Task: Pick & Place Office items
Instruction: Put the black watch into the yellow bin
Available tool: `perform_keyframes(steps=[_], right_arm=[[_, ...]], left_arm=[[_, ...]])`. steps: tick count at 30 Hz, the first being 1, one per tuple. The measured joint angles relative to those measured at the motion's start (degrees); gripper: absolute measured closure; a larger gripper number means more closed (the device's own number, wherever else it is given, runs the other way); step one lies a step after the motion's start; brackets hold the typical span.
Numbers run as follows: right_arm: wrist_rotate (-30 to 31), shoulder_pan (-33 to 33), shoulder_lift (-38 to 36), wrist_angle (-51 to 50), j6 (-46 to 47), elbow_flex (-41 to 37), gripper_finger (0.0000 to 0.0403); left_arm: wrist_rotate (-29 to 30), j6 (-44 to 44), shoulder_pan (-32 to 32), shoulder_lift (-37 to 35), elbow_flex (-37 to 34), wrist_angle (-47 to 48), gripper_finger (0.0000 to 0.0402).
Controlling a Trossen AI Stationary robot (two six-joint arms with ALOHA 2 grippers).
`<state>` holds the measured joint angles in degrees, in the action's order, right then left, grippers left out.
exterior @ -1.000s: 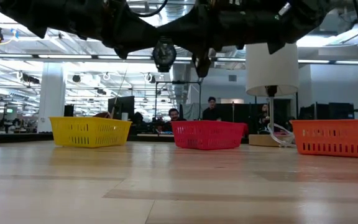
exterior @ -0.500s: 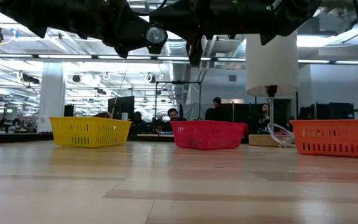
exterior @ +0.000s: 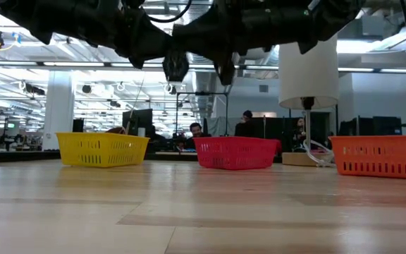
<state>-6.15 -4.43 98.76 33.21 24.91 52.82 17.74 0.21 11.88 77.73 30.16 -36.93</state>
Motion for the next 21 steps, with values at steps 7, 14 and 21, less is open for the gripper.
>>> perform_keyframes(steps=[7, 14, 21], right_arm=[[0.2, 1.1, 0.0, -11.7, 0.2, 0.0, 0.0317], [0.2, 2.2, 0.0, -19.7, 2.1, 0.0, 0.0315], [0.2, 2.1, 0.0, -19.4, 1.7, 0.0, 0.0316]], left_arm=[[4.9, 0.0, 0.0, -0.5, 0.1, 5.7, 0.0390], [14.9, -4.4, -2.1, -3.7, 0.1, 22.9, 0.0391], [18.1, -12.5, -5.1, -12.2, 0.1, 37.3, 0.0389]])
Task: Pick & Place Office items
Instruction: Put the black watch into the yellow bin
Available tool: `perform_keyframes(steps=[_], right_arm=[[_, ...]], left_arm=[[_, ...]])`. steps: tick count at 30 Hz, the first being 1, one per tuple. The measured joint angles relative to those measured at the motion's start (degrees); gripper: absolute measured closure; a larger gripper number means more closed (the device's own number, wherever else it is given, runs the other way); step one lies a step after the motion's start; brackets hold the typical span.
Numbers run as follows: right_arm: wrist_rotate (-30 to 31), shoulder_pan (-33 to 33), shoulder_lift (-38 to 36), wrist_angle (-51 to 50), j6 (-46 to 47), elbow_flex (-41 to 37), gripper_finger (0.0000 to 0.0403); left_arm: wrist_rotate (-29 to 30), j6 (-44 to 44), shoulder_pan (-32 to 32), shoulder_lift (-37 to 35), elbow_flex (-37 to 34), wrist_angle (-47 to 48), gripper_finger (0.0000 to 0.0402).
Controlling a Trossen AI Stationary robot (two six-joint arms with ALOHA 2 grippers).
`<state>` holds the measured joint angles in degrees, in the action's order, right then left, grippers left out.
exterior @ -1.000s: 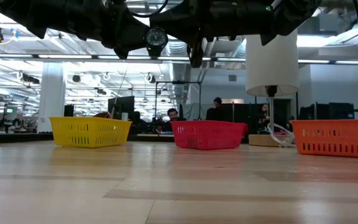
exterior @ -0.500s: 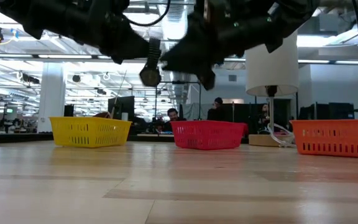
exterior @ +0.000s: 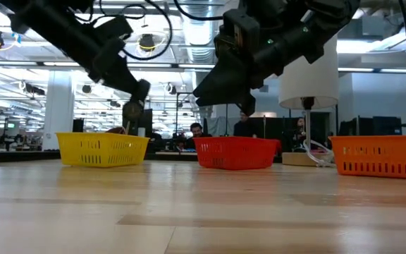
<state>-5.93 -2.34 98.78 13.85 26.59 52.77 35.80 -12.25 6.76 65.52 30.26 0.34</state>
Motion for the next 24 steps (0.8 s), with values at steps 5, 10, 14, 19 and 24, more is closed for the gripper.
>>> perform_keyframes(steps=[5, 10, 14, 19, 24], right_arm=[[0.0, -0.8, 0.0, -0.1, 0.0, 0.0, 0.0316], [0.0, -1.8, 0.0, 0.0, 0.0, 0.0, 0.0316], [0.0, -1.9, 0.0, 0.0, 0.0, 0.0, 0.0316], [0.0, -1.8, 0.0, 0.0, 0.0, 0.0, 0.0316], [0.0, -1.7, 0.0, 0.1, -0.1, 0.0, 0.0316]], left_arm=[[0.3, -8.4, -2.3, -5.6, 0.0, 15.6, 0.0388], [-0.8, -18.5, -3.2, -6.0, 0.0, 29.4, 0.0388], [-2.9, -20.9, -3.2, -5.1, 0.0, 29.7, 0.0382], [-3.1, -21.2, -3.2, -4.6, 0.0, 29.6, 0.0361], [-2.9, -22.8, -3.2, -4.6, 0.0, 29.6, 0.0332]])
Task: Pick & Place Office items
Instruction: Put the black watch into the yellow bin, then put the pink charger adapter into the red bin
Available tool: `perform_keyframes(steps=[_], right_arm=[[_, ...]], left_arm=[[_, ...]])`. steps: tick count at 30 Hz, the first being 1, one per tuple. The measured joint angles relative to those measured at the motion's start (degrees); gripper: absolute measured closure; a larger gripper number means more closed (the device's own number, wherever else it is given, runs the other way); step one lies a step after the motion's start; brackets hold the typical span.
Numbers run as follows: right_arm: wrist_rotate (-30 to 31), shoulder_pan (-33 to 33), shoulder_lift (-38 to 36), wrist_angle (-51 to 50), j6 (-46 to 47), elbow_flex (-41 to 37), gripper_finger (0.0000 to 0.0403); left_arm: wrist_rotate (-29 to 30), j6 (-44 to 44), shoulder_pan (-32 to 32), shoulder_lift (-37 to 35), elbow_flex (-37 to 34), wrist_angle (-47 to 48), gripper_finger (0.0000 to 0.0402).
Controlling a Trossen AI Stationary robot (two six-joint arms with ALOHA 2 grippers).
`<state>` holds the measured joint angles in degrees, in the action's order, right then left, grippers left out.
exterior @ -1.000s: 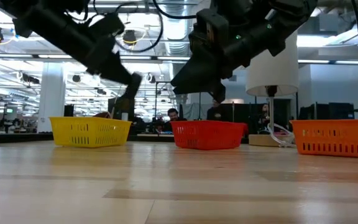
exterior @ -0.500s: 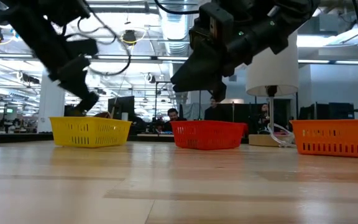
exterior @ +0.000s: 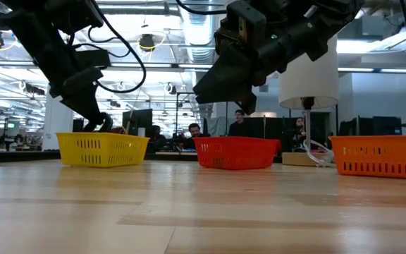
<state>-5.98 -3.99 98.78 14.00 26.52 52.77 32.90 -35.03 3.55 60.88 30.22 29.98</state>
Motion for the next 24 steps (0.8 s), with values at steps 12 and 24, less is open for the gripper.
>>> perform_keyframes(steps=[12, 24], right_arm=[[-0.7, 2.5, 3.2, -2.2, 0.5, 0.0, 0.0316], [-10.9, -2.3, 1.8, -19.4, 1.6, 4.6, 0.0295]], left_arm=[[0.1, 0.1, 0.0, 0.0, 0.0, 0.0, 0.0298], [0.1, 0.2, 0.0, 0.0, 0.0, 0.0, 0.0298]])
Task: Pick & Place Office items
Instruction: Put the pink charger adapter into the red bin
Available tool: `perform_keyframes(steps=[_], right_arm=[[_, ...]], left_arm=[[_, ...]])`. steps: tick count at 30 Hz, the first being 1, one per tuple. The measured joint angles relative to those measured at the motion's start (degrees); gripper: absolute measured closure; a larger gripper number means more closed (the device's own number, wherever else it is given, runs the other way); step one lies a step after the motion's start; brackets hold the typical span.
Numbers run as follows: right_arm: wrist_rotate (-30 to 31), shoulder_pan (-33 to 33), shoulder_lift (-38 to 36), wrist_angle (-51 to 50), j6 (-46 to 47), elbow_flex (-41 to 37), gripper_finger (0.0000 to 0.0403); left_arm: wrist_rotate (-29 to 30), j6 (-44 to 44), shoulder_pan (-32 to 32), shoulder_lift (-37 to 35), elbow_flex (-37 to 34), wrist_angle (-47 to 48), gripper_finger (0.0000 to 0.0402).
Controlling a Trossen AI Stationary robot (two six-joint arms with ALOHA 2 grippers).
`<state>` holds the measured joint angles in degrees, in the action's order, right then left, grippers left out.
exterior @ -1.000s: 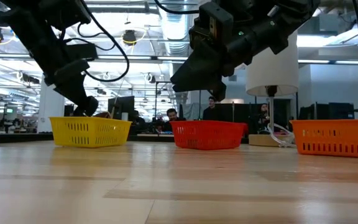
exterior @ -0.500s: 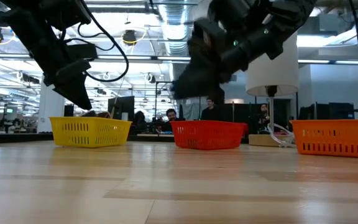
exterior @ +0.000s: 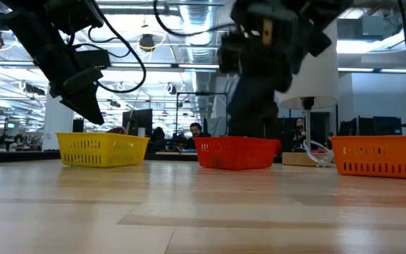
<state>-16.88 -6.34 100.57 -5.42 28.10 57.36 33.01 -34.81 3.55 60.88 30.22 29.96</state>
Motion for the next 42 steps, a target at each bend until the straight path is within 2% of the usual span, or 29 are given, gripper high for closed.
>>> perform_keyframes(steps=[5, 12, 18, 25, 30, 34, 42], right_arm=[[0.2, -2.3, 0.1, -11.8, -4.4, 6.7, 0.0252], [1.6, -8.5, 0.1, -32.3, -4.5, 16.2, 0.0193], [8.4, -14.5, 0.1, -49.5, 5.6, 20.4, 0.0179], [8.0, -22.5, 0.1, -50.6, 18.8, 20.4, 0.0179], [10.3, -26.2, 0.5, -50.3, 27.1, 20.5, 0.0179], [12.1, -28.5, 3.2, -50.6, 30.5, 20.4, 0.0179], [8.8, -28.4, 11.5, -50.2, 30.0, 20.9, 0.0179]], left_arm=[[0.0, 0.0, 0.0, 0.0, 0.0, 0.0, 0.0298], [0.0, 0.0, 0.0, 0.0, 0.0, -0.2, 0.0298], [0.0, 0.0, 0.0, 0.0, 0.0, -0.4, 0.0298], [0.0, 0.0, 0.0, 0.0, 0.0, -0.4, 0.0298], [0.0, 0.0, 0.0, 0.0, 0.0, -0.4, 0.0298], [0.0, 0.0, 0.0, 0.0, 0.0, -0.5, 0.0298], [0.0, -0.2, 0.0, 0.0, 0.0, -0.6, 0.0298]])
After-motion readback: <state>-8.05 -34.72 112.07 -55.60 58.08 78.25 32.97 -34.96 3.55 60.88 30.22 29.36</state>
